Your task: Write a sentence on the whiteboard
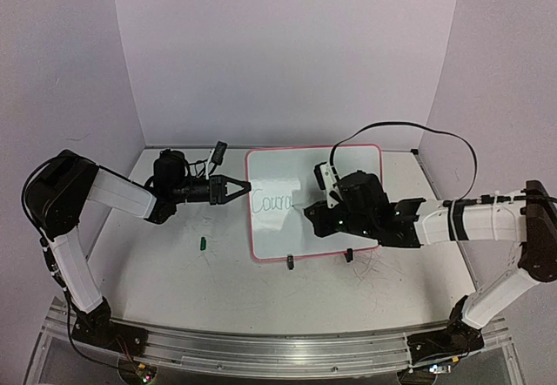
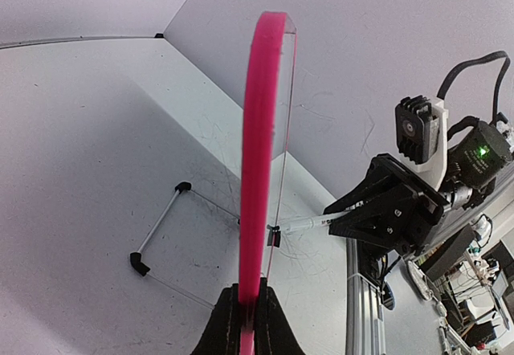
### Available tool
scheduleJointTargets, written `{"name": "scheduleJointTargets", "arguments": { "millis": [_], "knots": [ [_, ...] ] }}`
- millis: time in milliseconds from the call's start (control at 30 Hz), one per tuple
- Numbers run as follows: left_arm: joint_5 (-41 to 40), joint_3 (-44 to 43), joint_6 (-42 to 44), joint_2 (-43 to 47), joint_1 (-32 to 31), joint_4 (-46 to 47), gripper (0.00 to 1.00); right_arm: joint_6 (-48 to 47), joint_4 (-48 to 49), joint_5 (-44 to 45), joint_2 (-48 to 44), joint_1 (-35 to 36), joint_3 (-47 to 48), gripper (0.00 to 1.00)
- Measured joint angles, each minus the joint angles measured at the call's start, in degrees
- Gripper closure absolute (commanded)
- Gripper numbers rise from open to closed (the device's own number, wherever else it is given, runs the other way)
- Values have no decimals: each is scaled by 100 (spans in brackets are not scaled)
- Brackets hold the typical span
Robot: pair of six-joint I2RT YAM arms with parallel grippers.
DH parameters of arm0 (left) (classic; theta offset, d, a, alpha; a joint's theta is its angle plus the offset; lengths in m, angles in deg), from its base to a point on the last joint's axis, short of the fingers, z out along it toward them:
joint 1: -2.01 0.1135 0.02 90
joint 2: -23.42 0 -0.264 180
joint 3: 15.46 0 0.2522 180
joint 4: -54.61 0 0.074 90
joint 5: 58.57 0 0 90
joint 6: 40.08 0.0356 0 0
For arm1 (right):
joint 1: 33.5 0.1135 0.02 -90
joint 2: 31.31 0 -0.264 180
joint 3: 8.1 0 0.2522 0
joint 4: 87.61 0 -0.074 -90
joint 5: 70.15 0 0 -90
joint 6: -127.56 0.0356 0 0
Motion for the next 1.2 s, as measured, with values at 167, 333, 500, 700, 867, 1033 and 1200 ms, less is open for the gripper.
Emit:
{"name": "scheduleJointTargets", "arguments": {
  "millis": [167, 333, 500, 700, 867, 1033, 1200],
  "knots": [
    [13, 0, 0, 0, 2, 2, 100, -7, -16, -71, -241, -13, -69, 100],
    [16, 0, 0, 0, 0, 4, 100, -24, 88, -64, -363, -40, -68, 100],
    [23, 0, 0, 0, 0, 4, 100, -22, 82, 20, -258, -48, -63, 100],
    [35, 0, 0, 0, 0, 4, 100, -18, 73, 177, -230, -50, -57, 100],
    [37, 0, 0, 0, 0, 4, 100, -9, 71, 297, -214, -48, -50, 100],
    [35, 0, 0, 0, 2, 2, 100, -9, 75, 343, -147, -50, -11, 100],
    [34, 0, -1, 0, 2, 3, 100, -14, 72, 351, -93, -46, 82, 100]
  ]
}}
